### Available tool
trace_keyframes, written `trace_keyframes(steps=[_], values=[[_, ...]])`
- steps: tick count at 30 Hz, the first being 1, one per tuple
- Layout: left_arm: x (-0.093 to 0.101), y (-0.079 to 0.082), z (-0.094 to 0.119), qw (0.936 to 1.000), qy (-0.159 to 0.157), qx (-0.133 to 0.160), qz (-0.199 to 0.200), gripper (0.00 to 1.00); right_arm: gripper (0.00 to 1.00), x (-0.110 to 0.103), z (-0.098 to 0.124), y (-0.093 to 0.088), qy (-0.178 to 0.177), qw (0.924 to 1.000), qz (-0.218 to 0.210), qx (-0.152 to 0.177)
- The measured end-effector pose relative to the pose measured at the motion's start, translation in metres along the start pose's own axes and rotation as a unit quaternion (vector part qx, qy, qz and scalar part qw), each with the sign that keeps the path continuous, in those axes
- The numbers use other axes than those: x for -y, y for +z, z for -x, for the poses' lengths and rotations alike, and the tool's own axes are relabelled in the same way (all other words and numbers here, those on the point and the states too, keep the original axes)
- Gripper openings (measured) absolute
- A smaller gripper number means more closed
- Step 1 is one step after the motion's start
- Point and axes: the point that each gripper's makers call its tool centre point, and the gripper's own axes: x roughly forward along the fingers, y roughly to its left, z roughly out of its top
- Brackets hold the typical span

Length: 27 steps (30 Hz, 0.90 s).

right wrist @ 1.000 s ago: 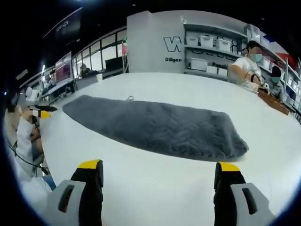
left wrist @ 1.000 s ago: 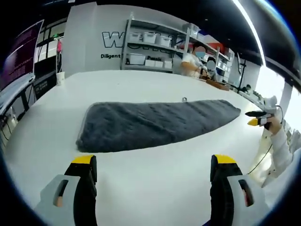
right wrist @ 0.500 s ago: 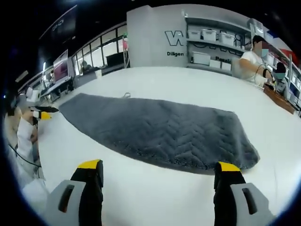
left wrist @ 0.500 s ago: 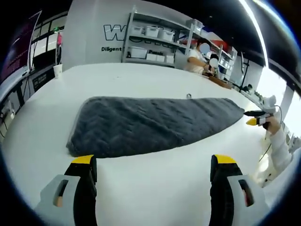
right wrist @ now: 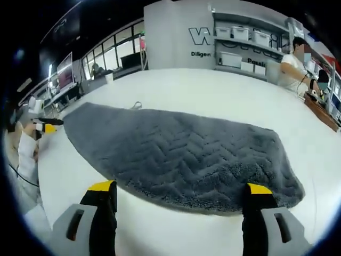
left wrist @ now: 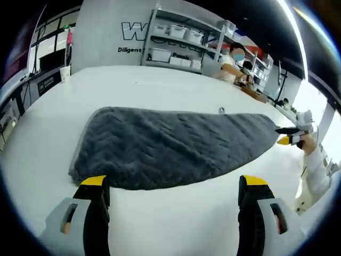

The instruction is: Open the folded towel by lifting each exposed corner and separating the folded layers until the towel lies flat within the target outline without major curled edges

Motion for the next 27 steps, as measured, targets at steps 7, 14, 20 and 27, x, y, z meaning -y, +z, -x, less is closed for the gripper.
trace_keyframes(steps=[7,14,20,27], values=[[-0.006,0.011,-0.010,0.9999,0.003,0.003,0.012,0.97,0.99,0.009,-0.013,0.012,0.004,1.0000,-0.003,-0.005],[-0.011,0.024,-0.024,0.9997,0.001,0.001,0.026,0.95,0.99,0.018,-0.032,0.028,0.004,0.9999,-0.004,-0.009],[-0.015,0.033,-0.036,0.9995,0.001,-0.007,0.030,0.96,0.99,0.025,-0.052,0.042,0.005,0.9998,0.006,-0.019],[-0.023,0.045,-0.047,0.9993,-0.002,-0.011,0.035,0.96,0.99,0.032,-0.071,0.058,0.007,0.9997,0.009,-0.021]])
